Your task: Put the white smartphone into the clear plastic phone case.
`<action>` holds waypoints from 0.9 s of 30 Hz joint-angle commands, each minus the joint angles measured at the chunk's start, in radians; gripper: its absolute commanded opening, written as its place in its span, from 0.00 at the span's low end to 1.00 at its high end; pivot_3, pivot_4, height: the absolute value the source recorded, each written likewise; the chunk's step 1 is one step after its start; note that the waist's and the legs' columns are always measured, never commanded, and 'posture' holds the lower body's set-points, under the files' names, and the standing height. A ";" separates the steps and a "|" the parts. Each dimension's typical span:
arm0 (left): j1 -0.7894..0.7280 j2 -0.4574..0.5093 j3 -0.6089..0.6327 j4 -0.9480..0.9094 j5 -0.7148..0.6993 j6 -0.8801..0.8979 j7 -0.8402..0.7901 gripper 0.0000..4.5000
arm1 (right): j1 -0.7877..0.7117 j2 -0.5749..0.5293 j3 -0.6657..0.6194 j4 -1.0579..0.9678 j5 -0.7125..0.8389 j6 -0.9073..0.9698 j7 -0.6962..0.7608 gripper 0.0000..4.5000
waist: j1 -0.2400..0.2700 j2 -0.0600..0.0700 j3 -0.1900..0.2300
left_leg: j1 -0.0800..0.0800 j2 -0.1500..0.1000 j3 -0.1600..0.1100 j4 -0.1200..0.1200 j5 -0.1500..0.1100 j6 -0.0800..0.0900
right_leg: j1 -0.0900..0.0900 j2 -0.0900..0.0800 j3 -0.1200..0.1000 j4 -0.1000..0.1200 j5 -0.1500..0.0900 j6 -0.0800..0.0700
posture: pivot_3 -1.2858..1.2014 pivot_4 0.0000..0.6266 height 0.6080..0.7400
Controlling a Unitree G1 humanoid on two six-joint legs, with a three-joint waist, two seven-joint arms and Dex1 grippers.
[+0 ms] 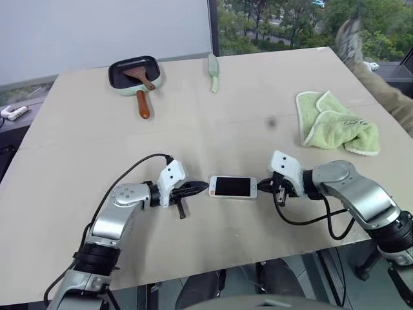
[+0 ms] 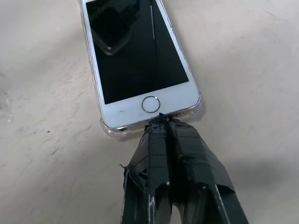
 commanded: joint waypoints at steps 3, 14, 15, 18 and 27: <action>-0.016 -0.038 -0.037 -0.038 0.002 0.014 0.005 0.00 | -0.037 0.058 0.043 -0.010 -0.016 -0.032 0.012 0.01 | 0.000 0.000 0.000 | 0.001 0.000 0.000 0.000 0.000 0.000 | 0.000 0.000 0.000 0.001 0.000 0.000 | 0.52 0.24 1.00; -0.005 -0.010 -0.003 -0.057 0.004 0.024 -0.006 0.00 | 0.003 -0.020 -0.060 -0.009 -0.037 -0.050 0.043 0.01 | 0.010 0.000 0.000 | 0.002 -0.001 0.000 0.001 0.000 0.000 | 0.001 0.000 0.000 0.002 0.000 0.000 | 0.52 0.24 1.00; -0.008 0.000 0.006 -0.056 0.004 0.022 -0.007 0.00 | 0.010 -0.031 -0.080 -0.015 -0.027 -0.049 0.049 0.01 | 0.012 0.000 0.000 | 0.002 -0.001 0.000 0.001 0.000 0.000 | 0.001 0.000 0.000 0.002 0.000 0.000 | 0.52 0.24 1.00; -0.026 0.020 0.041 -0.060 -0.010 0.029 -0.006 0.00 | 0.034 -0.052 -0.150 -0.036 0.010 -0.041 0.045 0.01 | 0.011 0.000 0.000 | -0.001 -0.001 0.000 0.001 0.000 0.000 | -0.001 -0.001 0.000 0.001 0.000 0.000 | 0.52 0.24 1.00; -0.062 -0.037 0.072 -0.178 -0.154 0.131 0.009 0.00 | 0.142 0.110 -0.311 -0.072 0.108 -0.220 -0.044 0.01 | 0.010 -0.001 0.001 | -0.005 0.000 0.000 0.000 0.000 0.000 | -0.006 0.000 0.001 0.001 0.000 0.000 | 0.52 0.24 1.00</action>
